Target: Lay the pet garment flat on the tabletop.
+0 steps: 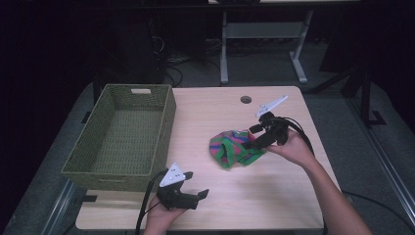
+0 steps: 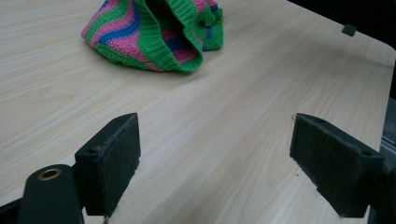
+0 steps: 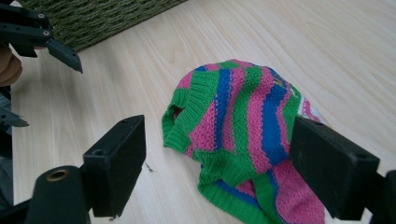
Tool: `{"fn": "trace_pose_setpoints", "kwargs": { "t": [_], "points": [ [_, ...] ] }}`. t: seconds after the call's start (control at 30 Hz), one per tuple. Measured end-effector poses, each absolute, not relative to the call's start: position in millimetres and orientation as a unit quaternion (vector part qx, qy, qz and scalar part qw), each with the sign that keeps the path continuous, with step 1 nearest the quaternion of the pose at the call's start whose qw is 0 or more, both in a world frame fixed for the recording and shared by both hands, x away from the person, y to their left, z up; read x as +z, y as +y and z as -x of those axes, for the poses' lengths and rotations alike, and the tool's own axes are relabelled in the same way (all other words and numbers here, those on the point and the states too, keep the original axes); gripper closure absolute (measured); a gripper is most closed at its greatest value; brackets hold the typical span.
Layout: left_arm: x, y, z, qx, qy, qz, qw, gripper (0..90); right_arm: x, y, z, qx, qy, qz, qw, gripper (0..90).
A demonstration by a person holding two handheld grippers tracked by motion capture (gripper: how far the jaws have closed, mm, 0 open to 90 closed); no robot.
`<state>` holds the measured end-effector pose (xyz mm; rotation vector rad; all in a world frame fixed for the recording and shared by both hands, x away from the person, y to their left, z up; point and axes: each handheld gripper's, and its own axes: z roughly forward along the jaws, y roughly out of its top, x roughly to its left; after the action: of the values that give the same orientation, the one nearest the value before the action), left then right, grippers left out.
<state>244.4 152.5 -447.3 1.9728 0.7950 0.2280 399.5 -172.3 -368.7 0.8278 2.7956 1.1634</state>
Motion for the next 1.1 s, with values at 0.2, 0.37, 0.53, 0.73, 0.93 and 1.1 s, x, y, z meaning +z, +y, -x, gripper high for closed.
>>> {"fn": "trace_pose_setpoints", "kwargs": {
  "t": [0.2, 0.37, 0.53, 0.73, 0.93, 1.1],
  "points": [
    [-447, 152, -244, 0.094, 0.323, -0.808, 0.483, 15.8, -375, -158, -411, 0.35, 0.9, -0.26, 0.0, 18.9],
    [-446, 153, -244, 0.093, 0.325, -0.807, 0.484, 15.8, -380, -152, -421, 0.335, 0.905, -0.261, -0.007, 19.9],
    [-447, 153, -244, 0.091, 0.325, -0.807, 0.485, 15.8, -383, -151, -428, 0.328, 0.907, -0.262, -0.004, 21.3],
    [-446, 152, -244, 0.09, 0.324, -0.807, 0.485, 15.8, -392, -149, -435, 0.313, 0.911, -0.268, -0.008, 23.4],
    [-446, 152, -244, 0.086, 0.324, -0.806, 0.488, 15.8, -398, -146, -439, 0.305, 0.915, -0.264, 0.012, 28.5],
    [-446, 152, -244, 0.085, 0.324, -0.806, 0.488, 15.8, -406, -142, -445, 0.289, 0.918, -0.272, 0.004, 29.8]
  ]
}}
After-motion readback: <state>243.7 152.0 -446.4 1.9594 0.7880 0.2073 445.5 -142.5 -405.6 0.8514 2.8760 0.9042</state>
